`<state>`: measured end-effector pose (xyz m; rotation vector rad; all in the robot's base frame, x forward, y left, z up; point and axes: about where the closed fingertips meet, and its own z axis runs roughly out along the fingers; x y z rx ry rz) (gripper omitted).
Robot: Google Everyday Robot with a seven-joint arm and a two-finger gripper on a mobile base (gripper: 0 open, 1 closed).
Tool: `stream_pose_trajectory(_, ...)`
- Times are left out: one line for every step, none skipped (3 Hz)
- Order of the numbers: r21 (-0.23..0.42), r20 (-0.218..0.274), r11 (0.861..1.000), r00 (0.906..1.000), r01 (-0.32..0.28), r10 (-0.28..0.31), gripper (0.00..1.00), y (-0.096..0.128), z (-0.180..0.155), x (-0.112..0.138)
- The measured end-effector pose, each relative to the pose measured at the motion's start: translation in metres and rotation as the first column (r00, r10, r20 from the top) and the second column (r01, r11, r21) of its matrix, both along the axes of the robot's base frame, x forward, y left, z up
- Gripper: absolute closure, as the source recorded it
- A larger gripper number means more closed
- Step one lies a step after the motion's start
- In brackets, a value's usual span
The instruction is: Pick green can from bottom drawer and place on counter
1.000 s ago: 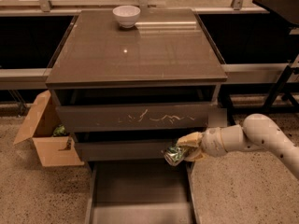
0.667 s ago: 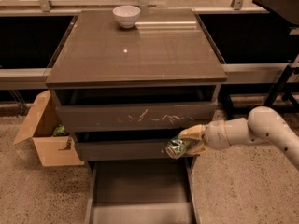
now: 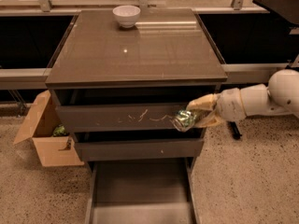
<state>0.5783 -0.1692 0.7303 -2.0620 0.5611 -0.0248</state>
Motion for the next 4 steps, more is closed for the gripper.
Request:
stream_pose_trajectory(-0.033,0.035,0.999,0.9994,0.0,0.001,1.0,0.0,0.039,0.005)
stream_pose_trajectory(-0.033,0.035,0.999,0.9994,0.0,0.001,1.0,0.0,0.039,0.005)
stream_pose_trajectory(-0.046,0.074,0.999,0.9971,-0.014,0.017,1.0,-0.004,0.068,0.006)
stream_pose_trajectory(-0.078,0.157,0.997,0.9873,-0.01,0.022,1.0,-0.008,0.114,0.005)
